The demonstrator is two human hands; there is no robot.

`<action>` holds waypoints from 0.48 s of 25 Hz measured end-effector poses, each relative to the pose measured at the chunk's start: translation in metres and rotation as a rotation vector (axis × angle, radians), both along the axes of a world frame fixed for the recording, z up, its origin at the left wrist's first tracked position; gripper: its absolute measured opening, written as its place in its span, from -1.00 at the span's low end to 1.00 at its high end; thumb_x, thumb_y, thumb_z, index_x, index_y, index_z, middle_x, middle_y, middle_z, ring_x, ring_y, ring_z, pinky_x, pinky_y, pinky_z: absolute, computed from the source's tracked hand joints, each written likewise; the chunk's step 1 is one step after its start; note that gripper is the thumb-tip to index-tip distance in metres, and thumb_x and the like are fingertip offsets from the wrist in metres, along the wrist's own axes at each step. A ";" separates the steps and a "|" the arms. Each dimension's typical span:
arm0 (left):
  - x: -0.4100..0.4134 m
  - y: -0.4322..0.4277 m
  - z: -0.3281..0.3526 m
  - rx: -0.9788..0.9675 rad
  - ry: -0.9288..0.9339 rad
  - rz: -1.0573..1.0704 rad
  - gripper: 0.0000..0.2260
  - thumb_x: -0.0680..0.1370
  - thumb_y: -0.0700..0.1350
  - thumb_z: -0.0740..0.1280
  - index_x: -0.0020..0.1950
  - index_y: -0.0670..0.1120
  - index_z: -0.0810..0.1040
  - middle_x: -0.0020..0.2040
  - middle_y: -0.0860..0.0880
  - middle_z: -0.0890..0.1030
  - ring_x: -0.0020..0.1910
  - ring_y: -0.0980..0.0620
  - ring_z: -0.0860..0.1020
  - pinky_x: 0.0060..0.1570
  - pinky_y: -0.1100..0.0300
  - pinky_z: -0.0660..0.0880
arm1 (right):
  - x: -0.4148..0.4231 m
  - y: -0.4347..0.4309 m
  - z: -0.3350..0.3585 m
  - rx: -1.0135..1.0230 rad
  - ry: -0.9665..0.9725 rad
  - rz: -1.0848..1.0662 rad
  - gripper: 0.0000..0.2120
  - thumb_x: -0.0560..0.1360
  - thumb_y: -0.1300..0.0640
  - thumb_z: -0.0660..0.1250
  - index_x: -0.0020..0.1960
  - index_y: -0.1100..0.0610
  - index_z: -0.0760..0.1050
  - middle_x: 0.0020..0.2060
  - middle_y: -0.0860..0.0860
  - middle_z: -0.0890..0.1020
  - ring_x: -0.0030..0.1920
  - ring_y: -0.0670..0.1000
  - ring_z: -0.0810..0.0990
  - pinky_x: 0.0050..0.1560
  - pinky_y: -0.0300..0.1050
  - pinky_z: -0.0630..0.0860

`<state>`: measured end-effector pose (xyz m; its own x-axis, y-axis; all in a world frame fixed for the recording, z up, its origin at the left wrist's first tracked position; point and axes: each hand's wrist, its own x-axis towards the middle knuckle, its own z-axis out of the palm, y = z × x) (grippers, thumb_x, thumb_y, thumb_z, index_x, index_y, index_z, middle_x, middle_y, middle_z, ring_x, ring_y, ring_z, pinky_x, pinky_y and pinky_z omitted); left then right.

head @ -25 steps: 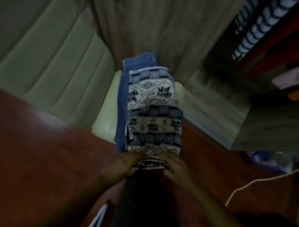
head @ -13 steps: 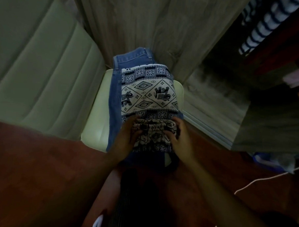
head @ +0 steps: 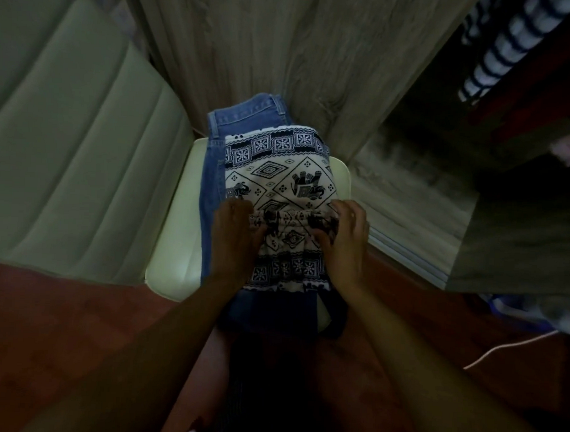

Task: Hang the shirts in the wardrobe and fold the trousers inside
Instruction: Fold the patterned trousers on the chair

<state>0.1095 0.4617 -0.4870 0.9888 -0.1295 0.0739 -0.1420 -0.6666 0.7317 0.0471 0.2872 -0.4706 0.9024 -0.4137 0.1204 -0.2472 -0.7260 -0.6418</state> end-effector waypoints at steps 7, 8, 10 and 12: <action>-0.034 0.065 -0.029 0.466 -0.213 -0.681 -0.29 0.43 0.21 0.37 0.46 -0.12 0.29 0.45 -0.11 0.32 0.42 -0.12 0.31 0.28 -0.03 0.34 | -0.076 -0.021 -0.007 -0.729 0.448 0.678 -0.10 0.30 0.02 0.29 0.54 0.06 -0.06 0.54 0.04 0.03 0.53 0.05 -0.05 0.43 0.23 -0.16; -0.032 0.068 -0.034 0.559 -0.165 -0.704 -0.12 0.38 0.31 0.35 0.53 -0.10 0.14 0.53 -0.08 0.18 0.51 -0.08 0.15 0.38 -0.05 0.22 | -0.075 -0.024 -0.013 -0.778 0.529 0.669 -0.03 0.32 0.09 0.34 0.54 0.05 -0.18 0.54 0.04 -0.09 0.53 0.07 -0.15 0.42 0.25 -0.24; -0.026 0.062 -0.036 0.680 -0.090 -0.727 0.02 0.31 0.35 0.37 0.56 -0.09 -0.01 0.57 -0.06 0.03 0.54 -0.06 0.03 0.45 -0.09 0.09 | -0.063 -0.023 -0.022 -0.831 0.548 0.597 0.00 0.33 0.24 0.39 0.54 0.06 -0.21 0.53 0.02 -0.14 0.52 0.08 -0.15 0.43 0.29 -0.16; -0.021 0.052 -0.037 0.710 -0.078 -0.701 -0.03 0.28 0.11 0.52 0.54 -0.11 0.10 0.54 -0.08 0.17 0.51 -0.09 0.17 0.40 -0.13 0.23 | -0.053 -0.023 -0.025 -0.772 0.496 0.543 -0.06 0.29 0.32 0.44 0.53 0.10 0.01 0.52 0.01 0.04 0.50 0.06 0.05 0.41 0.27 0.01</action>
